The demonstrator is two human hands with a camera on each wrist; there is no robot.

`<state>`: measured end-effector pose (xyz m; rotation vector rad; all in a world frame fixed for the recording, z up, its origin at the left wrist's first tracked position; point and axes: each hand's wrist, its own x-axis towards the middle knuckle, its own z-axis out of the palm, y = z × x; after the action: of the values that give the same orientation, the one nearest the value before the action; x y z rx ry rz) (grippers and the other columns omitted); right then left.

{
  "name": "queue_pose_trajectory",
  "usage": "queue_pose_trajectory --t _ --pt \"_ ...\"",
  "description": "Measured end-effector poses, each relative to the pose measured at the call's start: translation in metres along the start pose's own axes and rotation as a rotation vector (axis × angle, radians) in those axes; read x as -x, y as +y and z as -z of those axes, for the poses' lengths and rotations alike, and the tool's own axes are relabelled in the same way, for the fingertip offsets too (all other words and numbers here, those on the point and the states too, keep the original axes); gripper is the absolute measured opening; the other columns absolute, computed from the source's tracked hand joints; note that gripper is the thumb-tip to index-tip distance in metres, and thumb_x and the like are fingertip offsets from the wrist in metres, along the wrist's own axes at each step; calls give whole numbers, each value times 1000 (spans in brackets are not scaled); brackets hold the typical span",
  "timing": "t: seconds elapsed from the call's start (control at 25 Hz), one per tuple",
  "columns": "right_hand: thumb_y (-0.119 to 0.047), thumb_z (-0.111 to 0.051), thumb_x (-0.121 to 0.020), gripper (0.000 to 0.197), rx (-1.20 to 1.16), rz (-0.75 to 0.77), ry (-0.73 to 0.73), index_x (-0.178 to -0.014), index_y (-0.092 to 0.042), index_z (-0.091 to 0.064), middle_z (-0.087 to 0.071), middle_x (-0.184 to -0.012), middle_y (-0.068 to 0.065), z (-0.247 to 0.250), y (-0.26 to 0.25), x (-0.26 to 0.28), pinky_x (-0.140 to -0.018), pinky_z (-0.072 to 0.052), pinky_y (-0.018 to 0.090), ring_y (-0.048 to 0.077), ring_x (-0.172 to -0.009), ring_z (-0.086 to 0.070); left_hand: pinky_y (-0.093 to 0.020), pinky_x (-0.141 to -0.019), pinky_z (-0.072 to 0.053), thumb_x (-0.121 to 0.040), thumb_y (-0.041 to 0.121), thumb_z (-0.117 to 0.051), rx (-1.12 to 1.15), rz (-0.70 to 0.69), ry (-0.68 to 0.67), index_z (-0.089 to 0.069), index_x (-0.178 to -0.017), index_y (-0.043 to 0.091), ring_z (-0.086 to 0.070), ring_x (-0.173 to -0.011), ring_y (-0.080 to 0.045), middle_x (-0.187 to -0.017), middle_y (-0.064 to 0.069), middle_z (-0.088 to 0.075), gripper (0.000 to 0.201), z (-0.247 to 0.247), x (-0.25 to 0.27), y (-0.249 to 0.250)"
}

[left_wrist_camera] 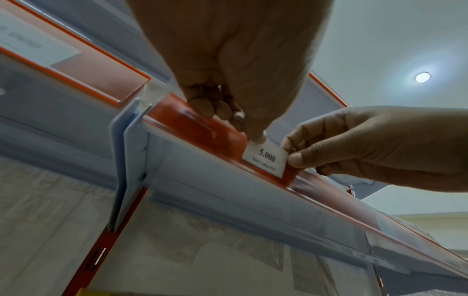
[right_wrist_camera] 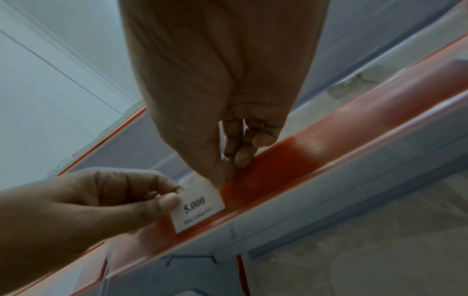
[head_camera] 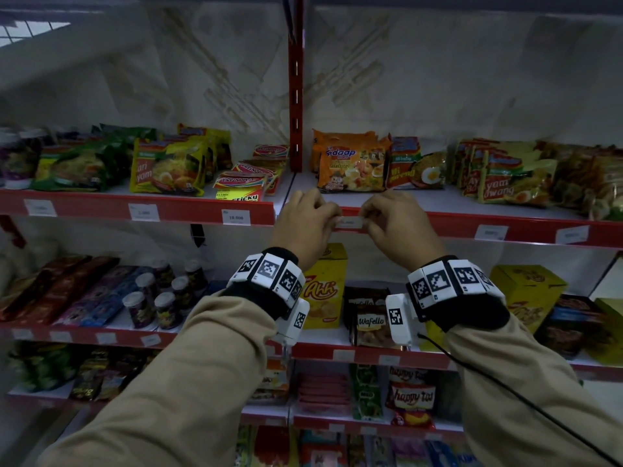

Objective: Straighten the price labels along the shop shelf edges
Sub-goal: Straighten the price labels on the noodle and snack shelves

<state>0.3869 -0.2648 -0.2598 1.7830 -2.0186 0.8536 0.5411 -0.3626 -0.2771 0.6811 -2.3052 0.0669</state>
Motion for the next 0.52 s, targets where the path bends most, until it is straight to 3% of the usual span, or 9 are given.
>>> queue_pose_trajectory --t 0.16,0.52 --pt "-13 -59 -87 14 16 7 -18 -99 -14 -66 -59 -98 7 0 0 3 -86 -39 36 27 -104 -45 -36 -81 -39 -97 33 -49 -3 40 -18 -62 -106 14 -43 -99 -25 -102 -6 -53 25 -3 2 1" --pt "-12 -57 -88 15 26 -24 -58 -99 -16 -67 -60 -99 8 4 -1 5 -83 -40 36 28 -105 -46 -37 -85 -38 -99 33 -43 -61 69 -98 -64 -111 13 -42 -103 -27 -106 -7 -53 31 1 -2 3"
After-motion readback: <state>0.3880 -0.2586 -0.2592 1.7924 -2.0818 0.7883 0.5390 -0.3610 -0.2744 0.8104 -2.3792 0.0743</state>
